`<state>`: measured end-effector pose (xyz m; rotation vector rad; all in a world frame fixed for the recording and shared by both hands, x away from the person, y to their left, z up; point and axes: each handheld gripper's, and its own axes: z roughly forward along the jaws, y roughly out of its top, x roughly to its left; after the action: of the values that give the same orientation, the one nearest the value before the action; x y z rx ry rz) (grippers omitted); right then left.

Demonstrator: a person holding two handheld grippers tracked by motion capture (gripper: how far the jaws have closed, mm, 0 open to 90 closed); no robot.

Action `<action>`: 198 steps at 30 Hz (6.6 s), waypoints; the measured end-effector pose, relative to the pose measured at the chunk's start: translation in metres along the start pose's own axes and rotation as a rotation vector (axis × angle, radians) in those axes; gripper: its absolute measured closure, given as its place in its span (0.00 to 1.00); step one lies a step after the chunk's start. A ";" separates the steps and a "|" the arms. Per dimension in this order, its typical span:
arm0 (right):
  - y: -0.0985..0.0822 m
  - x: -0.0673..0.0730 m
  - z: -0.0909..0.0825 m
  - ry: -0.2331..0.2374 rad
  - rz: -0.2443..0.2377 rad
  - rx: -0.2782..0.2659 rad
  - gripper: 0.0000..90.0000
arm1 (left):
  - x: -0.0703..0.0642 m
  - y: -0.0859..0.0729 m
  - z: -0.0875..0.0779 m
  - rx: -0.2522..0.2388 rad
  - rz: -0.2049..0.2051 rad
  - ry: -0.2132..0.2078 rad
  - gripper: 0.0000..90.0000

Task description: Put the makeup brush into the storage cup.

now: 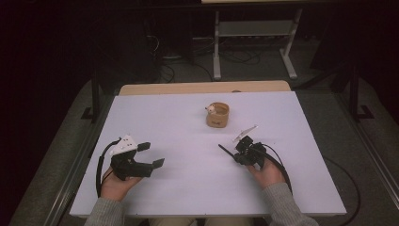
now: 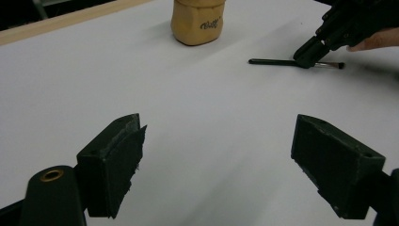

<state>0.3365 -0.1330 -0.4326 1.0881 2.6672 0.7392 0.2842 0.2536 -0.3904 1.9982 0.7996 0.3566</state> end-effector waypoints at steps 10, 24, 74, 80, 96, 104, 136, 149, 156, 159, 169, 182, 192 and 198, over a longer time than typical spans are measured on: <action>-0.005 -0.013 -0.010 0.092 0.002 -0.056 0.93 | -0.002 0.009 0.005 0.026 0.004 -0.025 0.20; 0.010 -0.025 -0.075 0.128 -0.067 -0.160 0.93 | -0.010 0.052 0.001 0.045 0.095 -0.059 0.23; 0.088 0.057 -0.055 0.419 -0.524 -0.031 0.93 | -0.050 0.092 0.036 0.248 0.394 -0.281 0.49; 0.092 0.067 -0.054 0.444 -0.552 -0.038 0.92 | -0.054 0.089 0.047 0.327 0.430 -0.343 0.59; 0.088 0.082 -0.046 0.483 -0.605 -0.012 0.93 | -0.065 0.082 0.063 0.462 0.470 -0.453 0.79; 0.086 0.085 -0.047 0.492 -0.618 -0.015 0.93 | -0.070 0.080 0.066 0.488 0.504 -0.500 0.92; 0.065 0.070 -0.050 0.512 -0.619 -0.001 0.92 | -0.079 0.076 0.068 0.460 0.518 -0.473 0.76; 0.065 0.069 -0.053 0.512 -0.614 -0.025 0.87 | -0.084 0.076 0.070 0.453 0.534 -0.473 0.93; 0.063 0.067 -0.055 0.537 -0.613 -0.030 0.92 | -0.083 0.075 0.069 0.448 0.509 -0.498 0.91; 0.064 0.068 -0.055 0.533 -0.625 -0.015 0.92 | -0.083 0.073 0.070 0.470 0.495 -0.491 0.80; 0.076 0.079 -0.063 0.475 -0.707 0.074 0.92 | -0.080 0.066 0.069 0.478 0.480 -0.510 0.92; 0.063 0.060 -0.064 0.525 -0.571 -0.099 0.90 | -0.068 0.057 0.060 0.377 0.426 -0.472 0.93; 0.071 0.068 -0.061 0.518 -0.631 0.002 0.92 | -0.077 0.062 0.068 0.402 0.446 -0.494 0.84; 0.077 0.078 -0.061 0.471 -0.669 0.048 0.92 | -0.086 0.072 0.074 0.414 0.462 -0.498 0.85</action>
<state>0.3072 -0.0553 -0.3390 -0.0366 3.1381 0.8560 0.2881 0.1220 -0.3637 2.5124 0.0905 -0.0655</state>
